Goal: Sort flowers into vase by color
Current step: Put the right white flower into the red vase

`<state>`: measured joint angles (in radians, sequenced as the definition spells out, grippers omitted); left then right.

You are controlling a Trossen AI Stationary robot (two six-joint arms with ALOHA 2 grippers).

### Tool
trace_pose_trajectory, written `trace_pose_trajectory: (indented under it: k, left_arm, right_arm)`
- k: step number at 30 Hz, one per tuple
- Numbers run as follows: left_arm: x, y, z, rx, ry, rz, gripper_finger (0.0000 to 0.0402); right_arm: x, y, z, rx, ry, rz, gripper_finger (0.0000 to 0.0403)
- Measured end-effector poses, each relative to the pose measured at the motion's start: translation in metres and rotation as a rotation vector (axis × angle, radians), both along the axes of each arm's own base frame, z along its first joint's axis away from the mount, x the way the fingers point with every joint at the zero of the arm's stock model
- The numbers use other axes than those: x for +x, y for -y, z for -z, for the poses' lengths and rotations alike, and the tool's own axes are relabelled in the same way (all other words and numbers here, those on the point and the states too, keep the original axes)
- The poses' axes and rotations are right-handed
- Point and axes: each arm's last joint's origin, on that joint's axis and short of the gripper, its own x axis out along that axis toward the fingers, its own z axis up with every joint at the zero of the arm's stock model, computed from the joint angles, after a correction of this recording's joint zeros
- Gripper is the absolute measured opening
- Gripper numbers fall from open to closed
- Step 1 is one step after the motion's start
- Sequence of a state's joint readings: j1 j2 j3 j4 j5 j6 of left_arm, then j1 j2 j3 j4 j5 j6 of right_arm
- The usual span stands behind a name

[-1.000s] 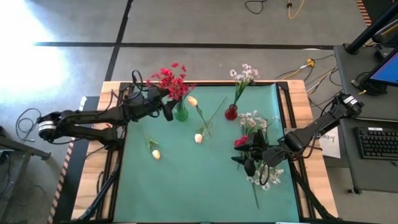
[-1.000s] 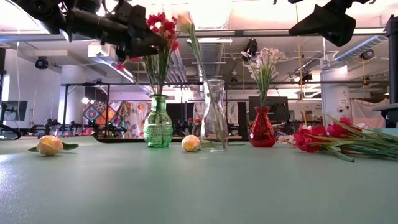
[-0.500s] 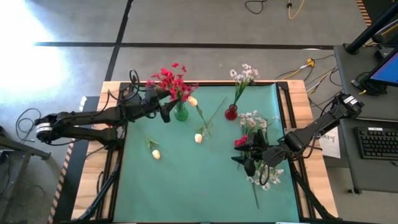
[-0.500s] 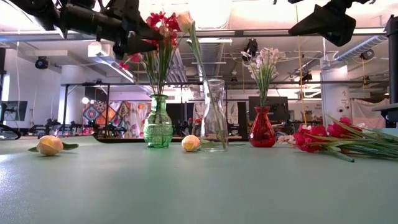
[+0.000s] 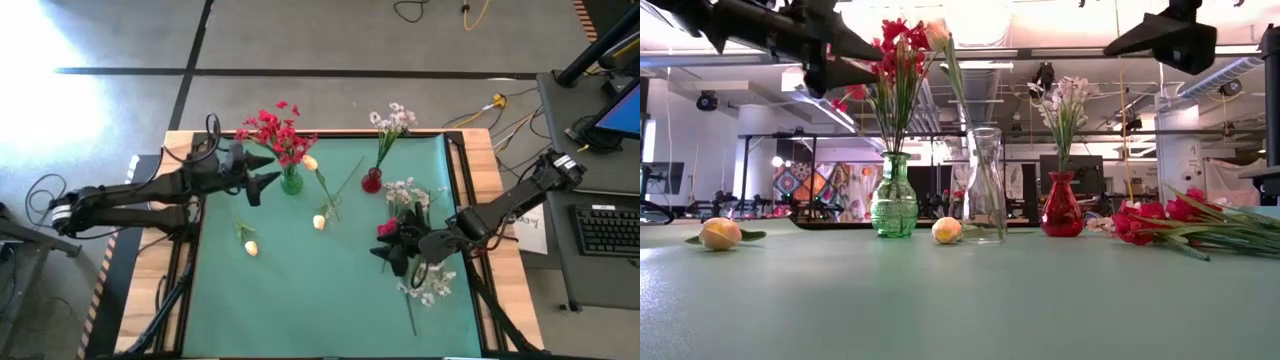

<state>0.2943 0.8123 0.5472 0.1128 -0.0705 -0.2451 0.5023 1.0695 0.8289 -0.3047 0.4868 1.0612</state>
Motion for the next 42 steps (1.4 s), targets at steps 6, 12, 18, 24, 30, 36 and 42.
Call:
trace_pose_trajectory:
  k: [6,12,18,24,30,36,42]
  left_arm:
    - [-0.013,0.005,0.004,-0.048,-0.069,0.032,0.0240]
    - [-0.022,0.010,0.012,-0.172,-0.149,0.070,0.0240]
    - [-0.020,0.024,0.015,-0.253,-0.171,0.192,0.0240]
    - [-0.016,0.047,0.018,-0.297,-0.206,0.319,0.0240]
    - [-0.016,0.071,0.019,-0.350,-0.233,0.418,0.0240]
    - [-0.014,0.084,0.022,-0.345,-0.247,0.415,0.0240]
    - [-0.008,0.088,0.025,-0.348,-0.252,0.404,0.0240]
  right_arm:
    - [-0.005,0.004,0.004,0.100,-0.138,0.006,0.0249]
    - [-0.015,0.007,0.009,0.211,-0.308,0.070,0.0249]
    - [-0.016,0.004,0.015,0.302,-0.395,0.075,0.0249]
    - [-0.009,-0.003,0.032,0.334,-0.533,0.041,0.0249]
    - [-0.007,-0.008,0.046,0.361,-0.664,0.017,0.0249]
    - [-0.007,-0.008,0.046,0.351,-0.670,0.006,0.0249]
    - [-0.007,-0.007,0.045,0.324,-0.662,-0.017,0.0249]
